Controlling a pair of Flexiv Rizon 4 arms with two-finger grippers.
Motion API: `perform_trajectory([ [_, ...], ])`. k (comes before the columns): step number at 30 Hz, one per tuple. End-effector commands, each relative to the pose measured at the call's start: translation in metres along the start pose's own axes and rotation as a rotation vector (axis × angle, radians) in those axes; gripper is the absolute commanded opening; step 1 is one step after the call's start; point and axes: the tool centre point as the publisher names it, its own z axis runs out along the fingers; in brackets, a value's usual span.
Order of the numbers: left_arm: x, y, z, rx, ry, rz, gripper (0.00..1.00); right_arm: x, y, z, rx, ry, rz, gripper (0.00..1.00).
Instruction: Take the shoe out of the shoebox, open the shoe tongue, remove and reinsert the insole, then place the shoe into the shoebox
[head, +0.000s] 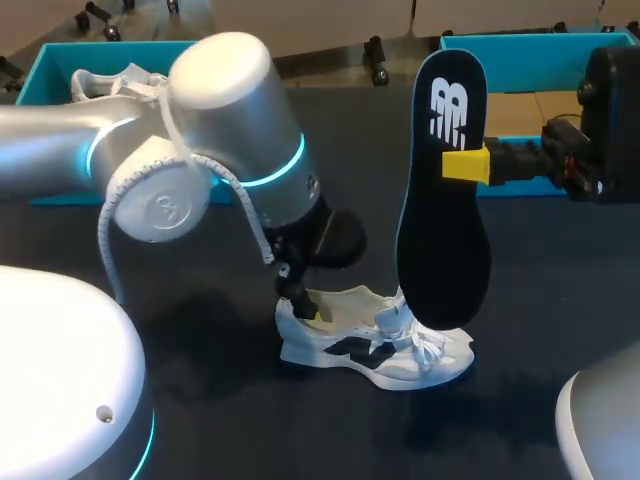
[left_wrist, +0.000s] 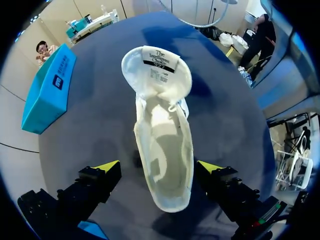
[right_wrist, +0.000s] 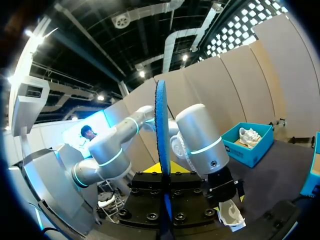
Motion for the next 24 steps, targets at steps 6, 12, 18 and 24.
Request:
perform_trajectory([
  [6, -0.012, -0.021, 0.036, -0.031, 0.009, -0.012, 1.0, 0.003, 0.002, 0.006, 0.0, -0.007, 0.002, 0.0],
  [12, -0.015, -0.025, 0.047, -0.036, 0.003, -0.024, 1.0, 0.003, 0.002, 0.006, 0.0, -0.007, 0.002, 0.0],
  [18, -0.024, -0.025, 0.057, -0.049, -0.013, -0.05, 1.0, 0.003, 0.002, 0.006, 0.0, -0.007, 0.002, 0.0],
  [24, -0.031, -0.023, 0.067, -0.053, 0.004, -0.076, 0.82, 0.003, 0.002, 0.006, 0.0, -0.007, 0.002, 0.0],
])
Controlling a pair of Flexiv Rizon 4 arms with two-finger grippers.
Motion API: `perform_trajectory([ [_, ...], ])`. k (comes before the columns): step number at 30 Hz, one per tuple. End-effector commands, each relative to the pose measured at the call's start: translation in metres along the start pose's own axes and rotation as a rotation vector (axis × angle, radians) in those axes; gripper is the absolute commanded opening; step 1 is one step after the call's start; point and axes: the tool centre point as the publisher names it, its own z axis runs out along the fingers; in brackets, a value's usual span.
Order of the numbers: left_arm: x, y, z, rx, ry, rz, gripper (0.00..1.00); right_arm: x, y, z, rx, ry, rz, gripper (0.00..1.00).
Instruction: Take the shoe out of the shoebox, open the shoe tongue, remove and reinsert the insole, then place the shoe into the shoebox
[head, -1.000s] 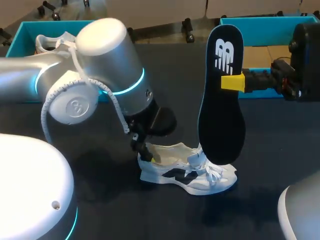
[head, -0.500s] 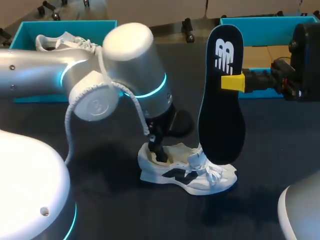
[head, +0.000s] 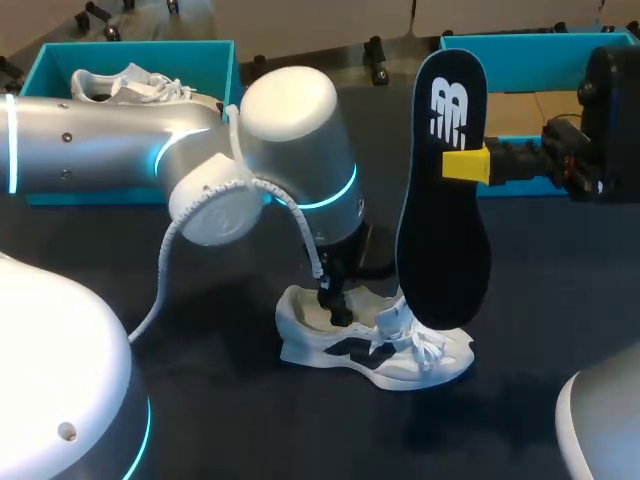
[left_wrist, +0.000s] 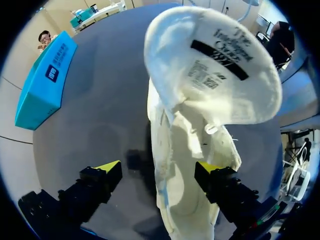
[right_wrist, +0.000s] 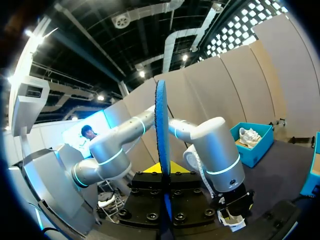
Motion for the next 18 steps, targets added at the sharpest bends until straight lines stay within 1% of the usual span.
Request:
perform_trajectory([
  [1, -0.0075, -0.0029, 0.011, -0.005, 0.01, -0.01, 0.78, 0.0027, 0.0019, 0.0057, 0.0, -0.006, 0.002, 0.0],
  [2, -0.0085, -0.0024, 0.0117, -0.005, 0.011, -0.011, 0.64, 0.0027, 0.0019, 0.0057, 0.0, -0.006, 0.002, 0.0],
  [3, -0.0094, -0.0019, 0.0123, -0.005, 0.012, -0.011, 0.48, 0.0027, 0.0019, 0.0057, 0.0, -0.006, 0.002, 0.0],
  [6, -0.0105, 0.0, 0.0131, -0.007, 0.016, -0.014, 0.41, 0.0027, 0.0019, 0.0057, 0.0, -0.006, 0.002, 0.0],
  [7, -0.0106, 0.0006, 0.0134, -0.007, 0.017, -0.014, 0.42, 0.0027, 0.0019, 0.0057, 0.0, -0.006, 0.002, 0.0],
  [12, -0.0092, 0.0031, 0.0147, -0.006, 0.024, -0.004, 0.38, 0.0027, 0.0019, 0.0057, 0.0, -0.006, 0.002, 0.0],
  [13, -0.008, 0.0035, 0.0146, -0.006, 0.022, 0.007, 0.3, 0.0027, 0.0019, 0.0057, 0.0, -0.006, 0.002, 0.0],
  [14, -0.0066, 0.0039, 0.0143, -0.005, 0.02, 0.018, 0.18, 0.0027, 0.0019, 0.0057, 0.0, -0.006, 0.002, 0.0],
  [15, -0.0061, 0.0041, 0.0138, -0.001, 0.026, 0.022, 0.0, 0.0027, 0.0019, 0.0057, 0.0, -0.006, 0.002, 0.0],
  [18, -0.0053, 0.0054, 0.0111, 0.006, 0.02, 0.042, 0.0, 0.0027, 0.0019, 0.0057, 0.0, -0.006, 0.002, 0.0],
])
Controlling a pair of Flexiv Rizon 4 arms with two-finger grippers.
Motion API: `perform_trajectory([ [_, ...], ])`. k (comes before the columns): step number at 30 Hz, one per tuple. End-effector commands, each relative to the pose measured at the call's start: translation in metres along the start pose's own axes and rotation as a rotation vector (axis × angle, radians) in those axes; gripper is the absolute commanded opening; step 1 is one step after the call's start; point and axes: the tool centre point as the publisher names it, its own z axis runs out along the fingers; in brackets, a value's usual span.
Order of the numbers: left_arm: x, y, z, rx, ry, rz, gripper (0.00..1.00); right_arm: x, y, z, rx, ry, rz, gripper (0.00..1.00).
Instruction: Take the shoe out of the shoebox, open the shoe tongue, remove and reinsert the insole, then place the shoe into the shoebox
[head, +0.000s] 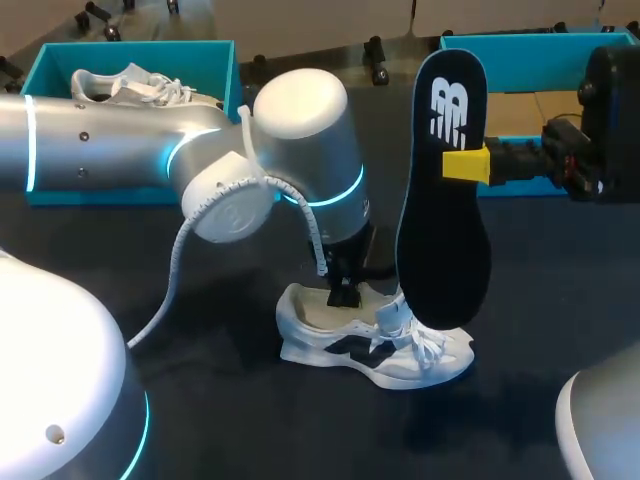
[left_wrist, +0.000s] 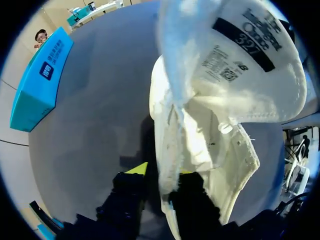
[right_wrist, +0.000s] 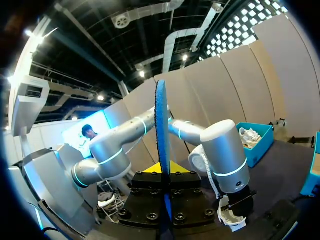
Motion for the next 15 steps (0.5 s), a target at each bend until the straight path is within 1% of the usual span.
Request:
perform_trajectory([
  [1, 0.003, 0.005, -0.004, 0.015, -0.003, 0.019, 0.0, 0.003, 0.002, 0.006, 0.0, -0.006, 0.002, 0.0],
  [6, 0.006, 0.008, -0.015, 0.039, -0.009, 0.062, 0.0, 0.003, 0.002, 0.006, 0.0, -0.006, 0.002, 0.0],
  [15, 0.017, 0.008, -0.043, 0.075, -0.001, 0.172, 0.0, 0.003, 0.002, 0.006, 0.0, -0.006, 0.002, 0.0],
])
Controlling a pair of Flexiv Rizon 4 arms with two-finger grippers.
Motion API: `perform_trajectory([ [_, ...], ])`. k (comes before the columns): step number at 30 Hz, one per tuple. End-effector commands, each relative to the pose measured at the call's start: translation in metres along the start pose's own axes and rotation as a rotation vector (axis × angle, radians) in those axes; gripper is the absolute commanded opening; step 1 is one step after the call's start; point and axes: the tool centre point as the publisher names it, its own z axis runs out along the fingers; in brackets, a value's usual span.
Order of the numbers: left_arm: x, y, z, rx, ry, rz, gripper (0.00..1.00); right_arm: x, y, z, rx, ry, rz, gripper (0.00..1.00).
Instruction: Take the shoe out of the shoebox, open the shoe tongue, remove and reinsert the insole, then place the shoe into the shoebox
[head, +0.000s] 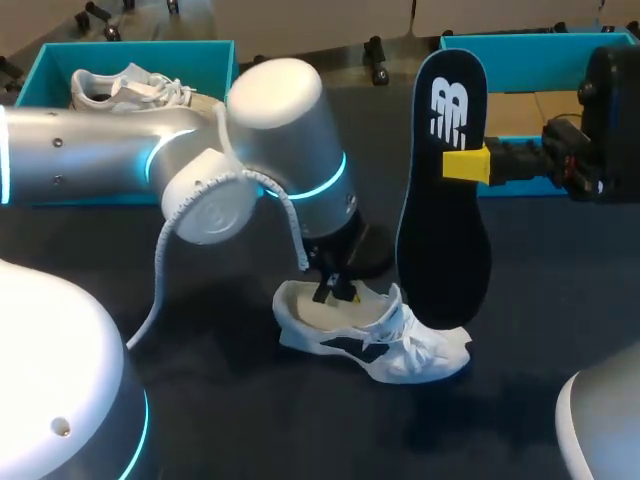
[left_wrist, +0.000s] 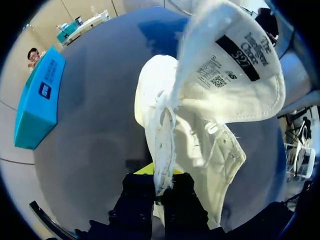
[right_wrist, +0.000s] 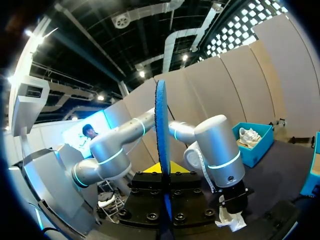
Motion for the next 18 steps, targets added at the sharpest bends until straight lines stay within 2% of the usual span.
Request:
perform_trajectory([
  [1, 0.011, 0.006, -0.024, 0.013, -0.001, 0.05, 0.0, 0.003, 0.002, 0.006, 0.0, -0.006, 0.002, 0.0],
  [9, 0.017, 0.01, -0.046, 0.006, 0.014, 0.236, 0.0, 0.003, 0.002, 0.006, 0.0, -0.006, 0.002, 0.0],
  [18, 0.048, 0.02, -0.075, 0.052, 0.02, 0.603, 0.0, 0.003, 0.002, 0.006, 0.0, -0.006, 0.002, 0.0],
])
